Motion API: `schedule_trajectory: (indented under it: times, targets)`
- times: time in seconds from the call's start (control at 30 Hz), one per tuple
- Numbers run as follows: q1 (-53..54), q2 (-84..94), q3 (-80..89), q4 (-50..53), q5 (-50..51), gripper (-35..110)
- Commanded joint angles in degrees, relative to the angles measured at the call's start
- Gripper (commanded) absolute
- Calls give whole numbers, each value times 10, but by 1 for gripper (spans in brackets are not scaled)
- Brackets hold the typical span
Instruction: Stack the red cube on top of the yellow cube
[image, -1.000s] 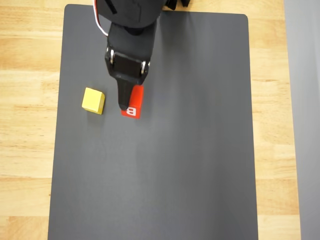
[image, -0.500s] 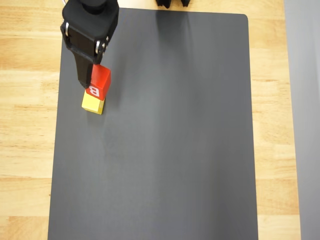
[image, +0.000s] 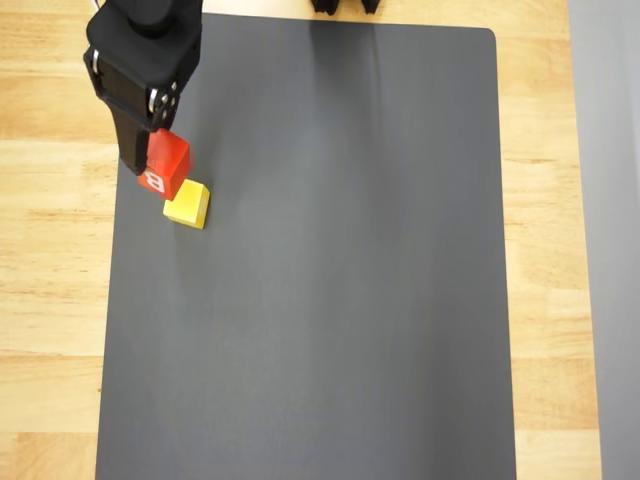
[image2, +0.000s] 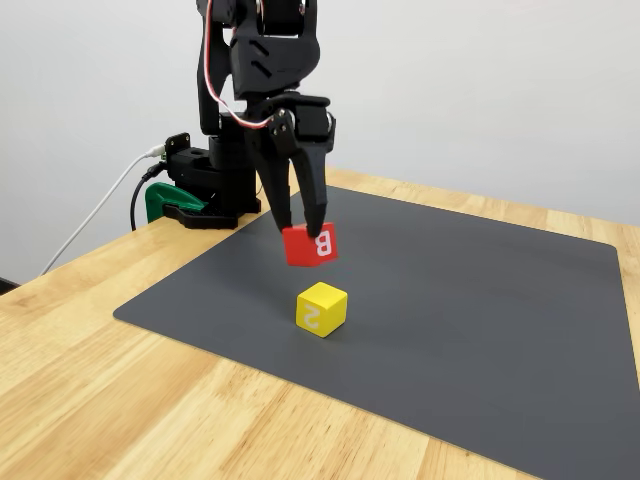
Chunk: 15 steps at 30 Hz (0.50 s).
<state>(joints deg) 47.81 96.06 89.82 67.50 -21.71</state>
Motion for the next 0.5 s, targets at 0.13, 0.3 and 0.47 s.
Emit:
schedule_trajectory:
  times: [0.13, 0.3, 0.47]
  targets:
    - [4, -35, -43, -12, -1, 0]
    - [1, -49, -52, -16, 2, 0]
    - [-6, -57, -49, -18, 4, 0]
